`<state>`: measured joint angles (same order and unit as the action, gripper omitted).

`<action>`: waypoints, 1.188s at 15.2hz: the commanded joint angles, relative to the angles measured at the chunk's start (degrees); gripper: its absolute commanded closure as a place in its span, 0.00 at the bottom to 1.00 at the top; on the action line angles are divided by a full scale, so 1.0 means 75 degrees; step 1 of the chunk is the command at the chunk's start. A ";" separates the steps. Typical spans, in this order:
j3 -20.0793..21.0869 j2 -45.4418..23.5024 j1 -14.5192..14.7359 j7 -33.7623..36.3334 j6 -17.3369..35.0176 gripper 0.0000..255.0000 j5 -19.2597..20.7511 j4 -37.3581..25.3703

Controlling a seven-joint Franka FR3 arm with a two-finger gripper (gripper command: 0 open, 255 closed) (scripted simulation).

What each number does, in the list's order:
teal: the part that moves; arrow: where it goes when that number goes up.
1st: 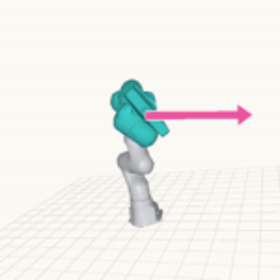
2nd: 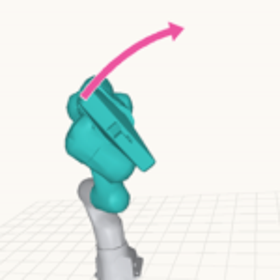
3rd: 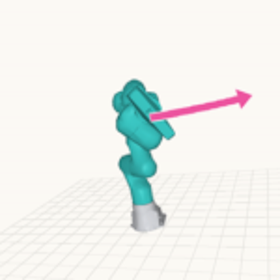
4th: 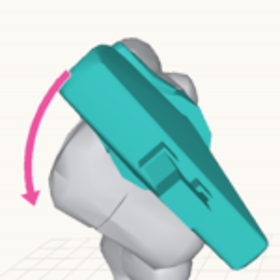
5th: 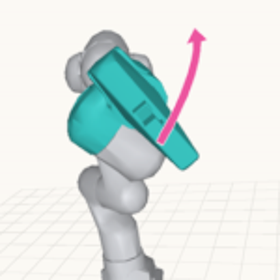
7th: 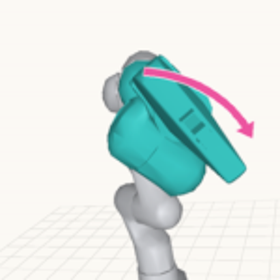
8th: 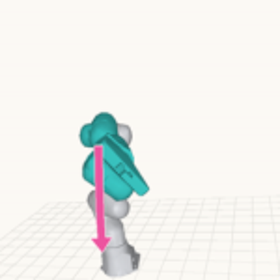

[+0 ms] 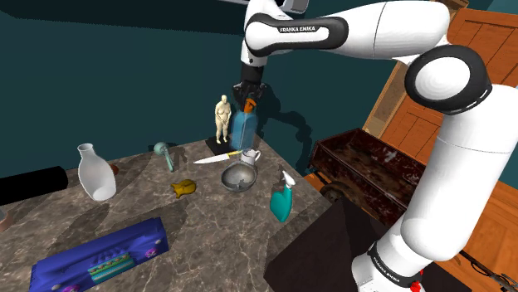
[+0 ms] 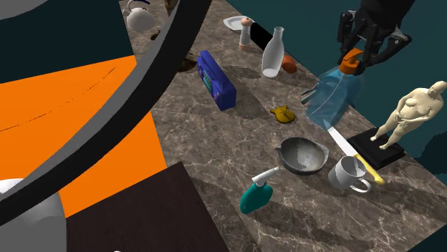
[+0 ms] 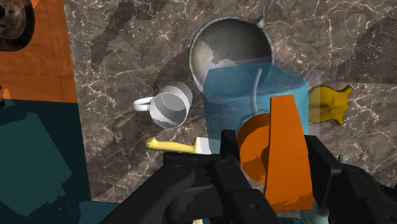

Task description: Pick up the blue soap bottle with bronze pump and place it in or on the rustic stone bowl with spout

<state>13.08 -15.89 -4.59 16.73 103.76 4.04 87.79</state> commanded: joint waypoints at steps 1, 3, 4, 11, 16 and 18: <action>-0.0014 -0.0041 -0.0022 -0.0034 0.0144 1.00 0.0007 0.0102; -0.0018 -0.0058 -0.0026 -0.0027 0.0342 1.00 0.0014 0.0284; -0.0020 -0.0068 -0.0027 -0.0024 0.0441 1.00 0.0018 0.0373; -0.0037 -0.0187 -0.0033 0.0008 0.1113 1.00 0.0057 0.0930; -0.0052 -0.0319 -0.0030 0.0038 0.1576 1.00 0.0099 0.1265; -0.0059 -0.0382 -0.0028 0.0052 0.1758 1.00 0.0119 0.1385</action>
<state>12.68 -18.62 -4.75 17.14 116.11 4.87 97.53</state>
